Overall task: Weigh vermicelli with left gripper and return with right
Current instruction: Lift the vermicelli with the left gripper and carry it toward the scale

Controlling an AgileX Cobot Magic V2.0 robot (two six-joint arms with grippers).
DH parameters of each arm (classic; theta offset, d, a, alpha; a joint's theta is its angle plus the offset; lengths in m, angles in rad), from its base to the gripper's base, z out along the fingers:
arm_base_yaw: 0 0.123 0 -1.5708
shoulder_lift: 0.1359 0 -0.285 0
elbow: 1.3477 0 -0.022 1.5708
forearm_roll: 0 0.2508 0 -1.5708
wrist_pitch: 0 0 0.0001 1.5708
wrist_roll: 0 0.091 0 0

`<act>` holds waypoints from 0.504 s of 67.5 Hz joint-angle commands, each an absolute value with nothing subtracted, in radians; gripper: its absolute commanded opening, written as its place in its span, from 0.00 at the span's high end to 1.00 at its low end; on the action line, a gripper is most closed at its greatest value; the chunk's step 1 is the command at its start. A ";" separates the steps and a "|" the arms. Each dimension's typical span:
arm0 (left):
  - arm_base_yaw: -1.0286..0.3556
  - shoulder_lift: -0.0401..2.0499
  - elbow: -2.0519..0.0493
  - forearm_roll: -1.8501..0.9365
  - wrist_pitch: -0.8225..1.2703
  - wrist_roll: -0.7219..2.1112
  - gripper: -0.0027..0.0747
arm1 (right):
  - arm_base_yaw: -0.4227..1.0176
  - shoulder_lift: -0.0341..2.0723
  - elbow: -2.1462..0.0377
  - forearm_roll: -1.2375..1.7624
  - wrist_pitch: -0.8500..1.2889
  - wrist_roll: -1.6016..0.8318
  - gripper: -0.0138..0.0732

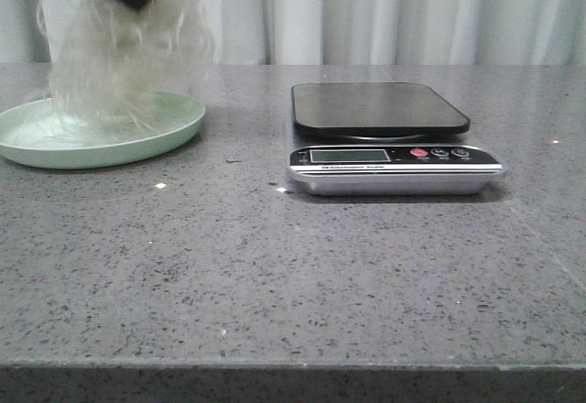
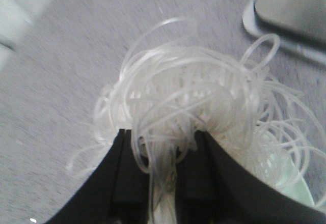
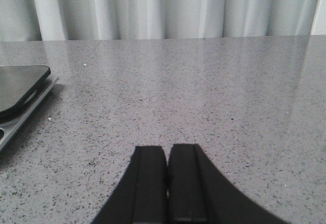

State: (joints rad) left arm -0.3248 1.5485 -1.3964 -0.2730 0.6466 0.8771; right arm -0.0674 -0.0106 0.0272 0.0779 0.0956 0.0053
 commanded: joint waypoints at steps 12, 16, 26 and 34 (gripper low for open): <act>-0.391 1.473 -1.604 -0.423 0.592 0.865 0.78 | -0.073 -0.027 0.020 0.064 0.013 0.000 0.67; -0.431 1.473 -1.623 -0.423 0.564 0.865 0.78 | -0.073 -0.027 0.020 0.064 0.013 0.000 0.67; -0.552 1.485 -1.629 -0.423 0.451 0.865 0.78 | -0.073 -0.027 0.020 0.064 0.013 0.000 0.67; -0.626 1.528 -1.634 -0.423 0.405 0.865 0.78 | -0.073 -0.027 0.020 0.064 0.013 0.000 0.67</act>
State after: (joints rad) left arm -0.5605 1.5328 -1.5911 -0.3879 0.5400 0.8753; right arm -0.0674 -0.0106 0.0272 0.0779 0.0956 0.0053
